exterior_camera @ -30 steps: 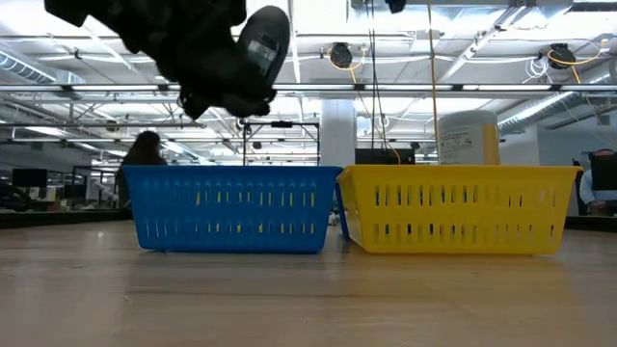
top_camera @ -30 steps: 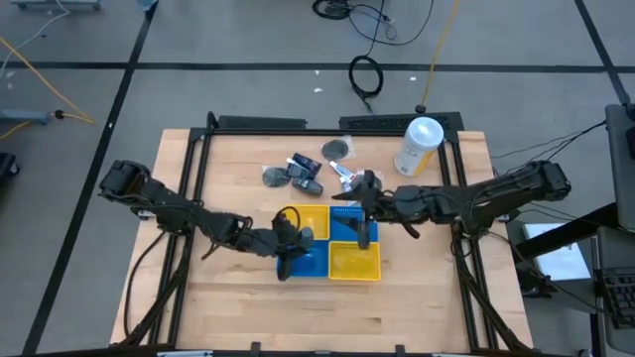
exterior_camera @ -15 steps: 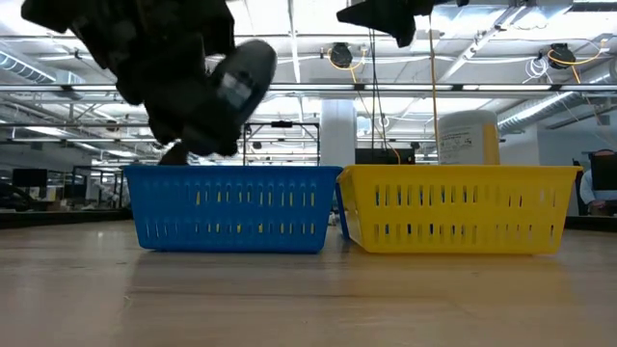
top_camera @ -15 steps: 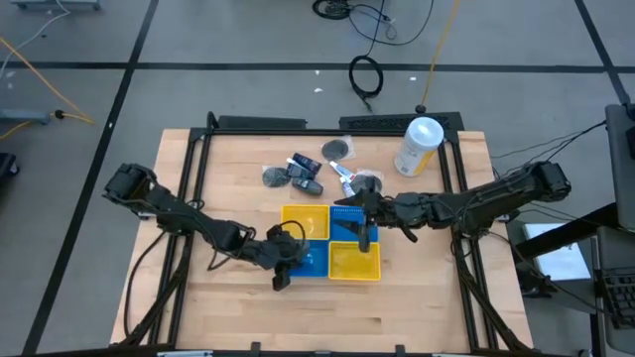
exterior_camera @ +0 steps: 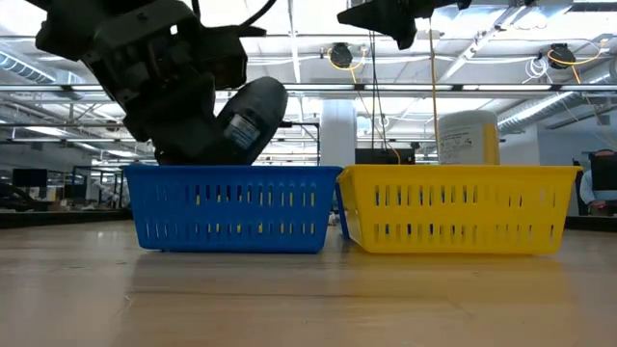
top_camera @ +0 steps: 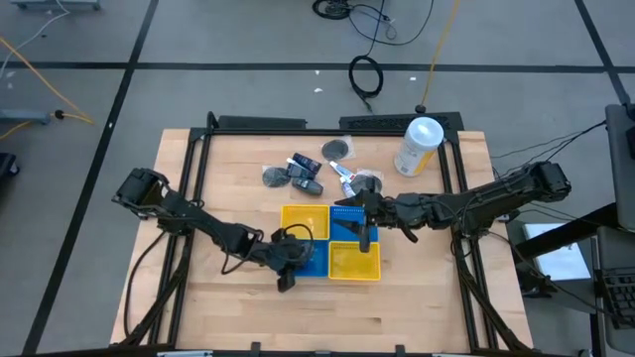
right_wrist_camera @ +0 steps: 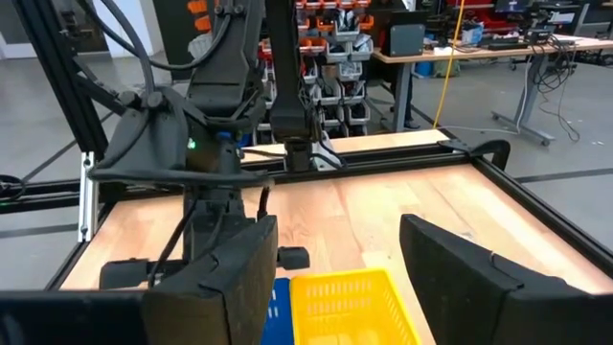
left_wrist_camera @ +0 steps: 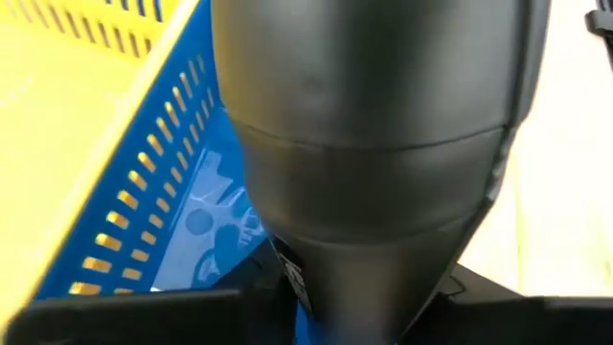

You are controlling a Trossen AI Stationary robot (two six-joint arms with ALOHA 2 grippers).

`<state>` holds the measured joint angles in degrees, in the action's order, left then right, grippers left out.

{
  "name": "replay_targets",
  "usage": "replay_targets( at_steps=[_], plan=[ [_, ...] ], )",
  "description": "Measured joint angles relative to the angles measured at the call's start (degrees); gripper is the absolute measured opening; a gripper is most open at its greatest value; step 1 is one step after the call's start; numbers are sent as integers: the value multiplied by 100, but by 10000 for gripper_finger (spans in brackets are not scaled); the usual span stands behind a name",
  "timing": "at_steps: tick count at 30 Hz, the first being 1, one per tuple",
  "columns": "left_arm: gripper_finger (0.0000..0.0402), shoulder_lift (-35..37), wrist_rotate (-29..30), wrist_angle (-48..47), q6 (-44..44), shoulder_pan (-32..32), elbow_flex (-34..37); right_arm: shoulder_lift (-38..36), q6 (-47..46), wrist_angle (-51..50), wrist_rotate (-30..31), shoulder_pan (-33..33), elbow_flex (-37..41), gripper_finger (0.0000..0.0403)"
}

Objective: Pick & Place Travel size toiletries
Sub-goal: Put the black deodorant into the bottom blue basket, then put the white toothpaste into the bottom yellow basket

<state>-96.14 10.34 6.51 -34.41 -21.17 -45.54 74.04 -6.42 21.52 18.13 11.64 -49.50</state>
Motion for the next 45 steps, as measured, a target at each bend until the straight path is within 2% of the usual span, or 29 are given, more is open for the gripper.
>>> replay_targets(
  at_steps=[4, 9, 12, 20, 30, 32, 36, 45],
  plan=[
    [192, 2, 21, 27, 2, 15, 0, 0, 0, -123, 0, 0, 0, 212],
    [228, 2, 23, 134, 137, 15, 0, 0, 2, -160, 4, -2, 0, 212],
    [231, 2, 23, 147, 201, 28, 0, 0, 52, -213, 65, -6, 0, 212],
    [233, 152, -126, 593, 454, 174, 0, 0, -38, -795, 1050, -117, 0, 212],
    [234, 957, 75, 746, 1349, 387, 0, 114, -412, -1728, 1025, -1226, 0, 212],
    [234, 1142, 175, 756, 1557, 446, 0, 262, -464, -1785, 954, -1476, 0, 212],
    [234, 1534, 402, 780, 1883, 594, 0, 707, -499, -1537, 329, -1960, -7, 212],
    [234, 1913, 528, 1802, 2600, 945, 0, 1801, -493, -1500, -182, -2702, -55, 212]
  ],
)
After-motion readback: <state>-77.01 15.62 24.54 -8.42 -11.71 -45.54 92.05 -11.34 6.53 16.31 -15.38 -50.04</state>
